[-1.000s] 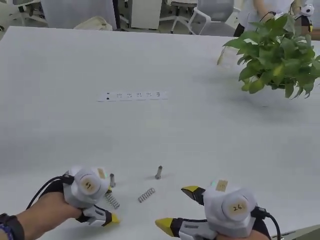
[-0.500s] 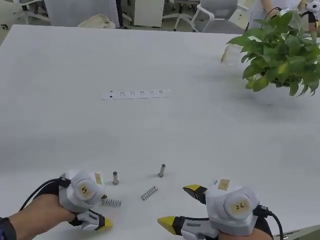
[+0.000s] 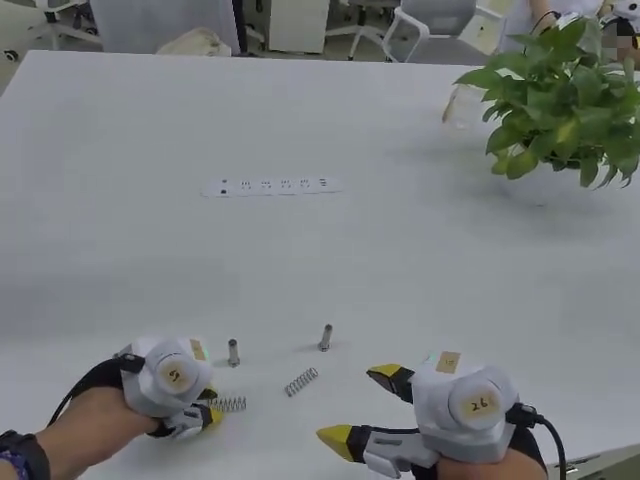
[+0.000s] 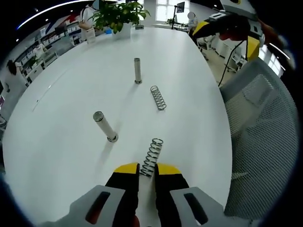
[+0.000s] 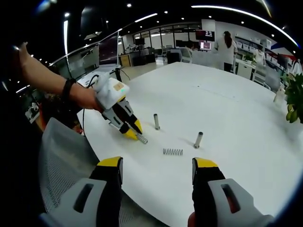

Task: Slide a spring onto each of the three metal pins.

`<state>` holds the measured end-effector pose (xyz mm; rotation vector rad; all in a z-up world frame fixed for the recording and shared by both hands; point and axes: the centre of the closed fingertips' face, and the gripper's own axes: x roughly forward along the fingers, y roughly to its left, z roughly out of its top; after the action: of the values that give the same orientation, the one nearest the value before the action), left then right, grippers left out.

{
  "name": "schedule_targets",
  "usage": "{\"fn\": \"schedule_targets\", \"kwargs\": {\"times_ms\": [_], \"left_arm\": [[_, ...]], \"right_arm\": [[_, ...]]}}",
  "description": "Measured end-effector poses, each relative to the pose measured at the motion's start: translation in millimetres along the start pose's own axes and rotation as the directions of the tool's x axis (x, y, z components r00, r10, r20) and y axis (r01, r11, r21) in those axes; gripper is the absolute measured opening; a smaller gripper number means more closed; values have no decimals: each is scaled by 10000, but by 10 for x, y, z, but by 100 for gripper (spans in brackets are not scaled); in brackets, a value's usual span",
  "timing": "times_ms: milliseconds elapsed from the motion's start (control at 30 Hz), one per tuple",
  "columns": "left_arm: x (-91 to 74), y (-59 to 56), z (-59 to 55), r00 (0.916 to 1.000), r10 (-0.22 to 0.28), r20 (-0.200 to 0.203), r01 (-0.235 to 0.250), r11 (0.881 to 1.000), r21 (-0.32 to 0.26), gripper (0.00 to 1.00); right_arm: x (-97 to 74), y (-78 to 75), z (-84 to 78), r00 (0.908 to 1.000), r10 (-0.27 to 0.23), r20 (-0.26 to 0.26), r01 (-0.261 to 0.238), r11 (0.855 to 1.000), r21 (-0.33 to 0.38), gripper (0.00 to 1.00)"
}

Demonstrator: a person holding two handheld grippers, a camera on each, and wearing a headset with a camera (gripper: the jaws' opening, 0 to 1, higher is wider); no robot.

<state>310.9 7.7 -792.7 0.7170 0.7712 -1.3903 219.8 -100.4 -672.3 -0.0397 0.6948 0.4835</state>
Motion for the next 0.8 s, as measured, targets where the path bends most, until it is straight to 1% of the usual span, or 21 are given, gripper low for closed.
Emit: {"fn": "schedule_targets", "kwargs": {"times_ms": [33, 100, 133, 167, 200, 300, 333, 433, 533, 567, 633, 700, 800], "left_arm": [[0, -1, 3, 10000, 23, 29, -22, 10000, -58, 5], [-6, 13, -5, 9997, 224, 54, -223, 9996, -151, 3], [-2, 6, -7, 9996, 247, 97, -244, 9991, -353, 3], [-4, -13, -15, 9997, 199, 133, -191, 9981, -578, 3], [-9, -44, -28, 9999, 100, 129, -91, 9979, -647, 2], [-36, -90, -61, 9999, 142, 11, -141, 9983, -568, 2], [-69, -128, -61, 9999, 159, 55, -156, 9979, -625, 2], [-123, -168, -95, 9997, 245, 95, -237, 9969, -755, 2], [-204, -177, -106, 9986, 466, 248, -436, 9930, -1094, 2], [-248, -176, -102, 9976, 591, 365, -540, 9904, -1269, 2], [-291, -183, -103, 9968, 667, 434, -602, 9888, -1368, 2], [-364, -191, -96, 9946, 865, 568, -768, 9850, -1545, 2], [-443, -208, -78, 9919, 1040, 730, -908, 9822, -1645, 2]], "right_arm": [[0, 5, 0, 10000, 5, 11, -5, 10000, 4, 58], [2, 11, -6, 10000, 12, 33, -12, 10000, 17, 58], [1, 13, -7, 10000, 19, 46, -19, 10000, 28, 58], [0, 14, -12, 10000, 26, 58, -26, 10000, 46, 58], [-7, 15, -15, 10000, 23, 68, -24, 10000, 53, 58], [-17, 7, -24, 9999, 21, 112, -22, 10000, 85, 58], [-22, 1, -30, 9999, 17, 125, -18, 10000, 95, 58], [-29, -12, -36, 9998, 31, 195, -33, 9999, 147, 58], [-31, -10, -34, 9997, 70, 251, -74, 9998, 169, 58], [-32, -3, -36, 9996, 101, 261, -105, 9998, 167, 58], [-32, 0, -35, 9995, 137, 291, -143, 9997, 179, 57], [-33, 19, -25, 9992, 220, 333, -227, 9995, 198, 57], [-20, 30, -26, 9990, 301, 320, -305, 9994, 131, 57]]}}
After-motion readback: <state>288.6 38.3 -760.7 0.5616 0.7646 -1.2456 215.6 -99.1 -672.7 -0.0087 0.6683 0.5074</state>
